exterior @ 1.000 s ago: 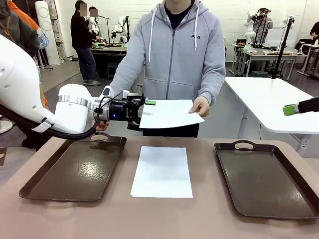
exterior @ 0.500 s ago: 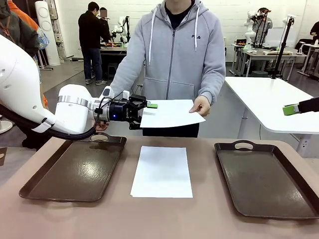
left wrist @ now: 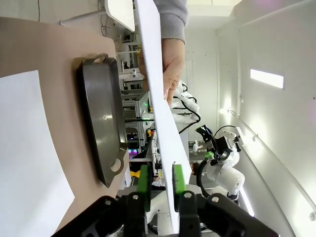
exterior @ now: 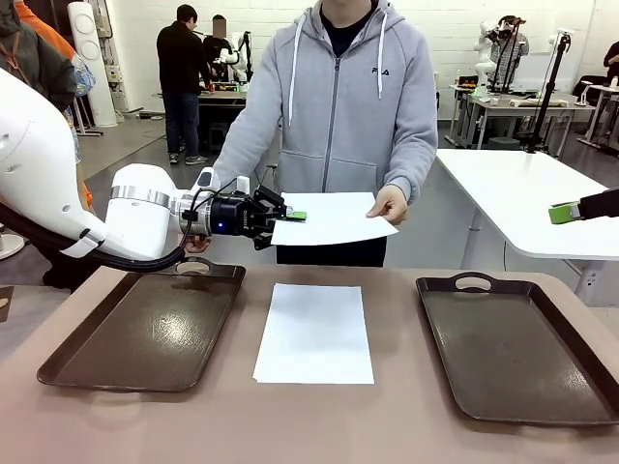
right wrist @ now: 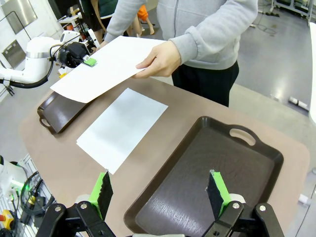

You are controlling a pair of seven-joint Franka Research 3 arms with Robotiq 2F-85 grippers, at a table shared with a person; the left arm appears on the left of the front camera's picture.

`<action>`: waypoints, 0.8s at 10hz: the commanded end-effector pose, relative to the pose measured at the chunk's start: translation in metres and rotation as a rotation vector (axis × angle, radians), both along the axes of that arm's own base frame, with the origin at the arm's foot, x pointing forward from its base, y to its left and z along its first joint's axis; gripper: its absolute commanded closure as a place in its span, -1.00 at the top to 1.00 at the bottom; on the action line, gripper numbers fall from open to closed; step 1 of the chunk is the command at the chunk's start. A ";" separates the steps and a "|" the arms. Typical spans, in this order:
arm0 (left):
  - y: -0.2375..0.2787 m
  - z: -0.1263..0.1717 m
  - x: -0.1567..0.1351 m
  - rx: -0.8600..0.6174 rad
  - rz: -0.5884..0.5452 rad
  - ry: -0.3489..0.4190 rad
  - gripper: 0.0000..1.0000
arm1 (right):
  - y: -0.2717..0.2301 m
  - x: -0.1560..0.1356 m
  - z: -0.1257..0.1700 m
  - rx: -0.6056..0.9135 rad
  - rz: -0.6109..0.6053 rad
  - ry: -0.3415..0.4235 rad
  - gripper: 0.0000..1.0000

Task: Sort the A4 documents.
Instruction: Receive the A4 Paper.

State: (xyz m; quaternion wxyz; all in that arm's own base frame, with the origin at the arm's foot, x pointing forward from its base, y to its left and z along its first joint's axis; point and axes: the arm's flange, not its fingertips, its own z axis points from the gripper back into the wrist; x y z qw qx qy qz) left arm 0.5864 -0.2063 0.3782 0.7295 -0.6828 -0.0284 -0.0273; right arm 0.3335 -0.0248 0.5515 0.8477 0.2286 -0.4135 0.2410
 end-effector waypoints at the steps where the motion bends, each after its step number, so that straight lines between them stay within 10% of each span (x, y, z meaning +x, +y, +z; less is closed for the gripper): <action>1: -0.001 0.002 -0.001 -0.028 0.026 -0.004 -1.00 | 0.001 0.001 -0.002 0.010 0.011 0.004 1.00; 8: 0.004 0.003 0.003 -0.027 0.029 0.005 -1.00 | 0.001 0.001 -0.002 0.010 0.011 0.004 1.00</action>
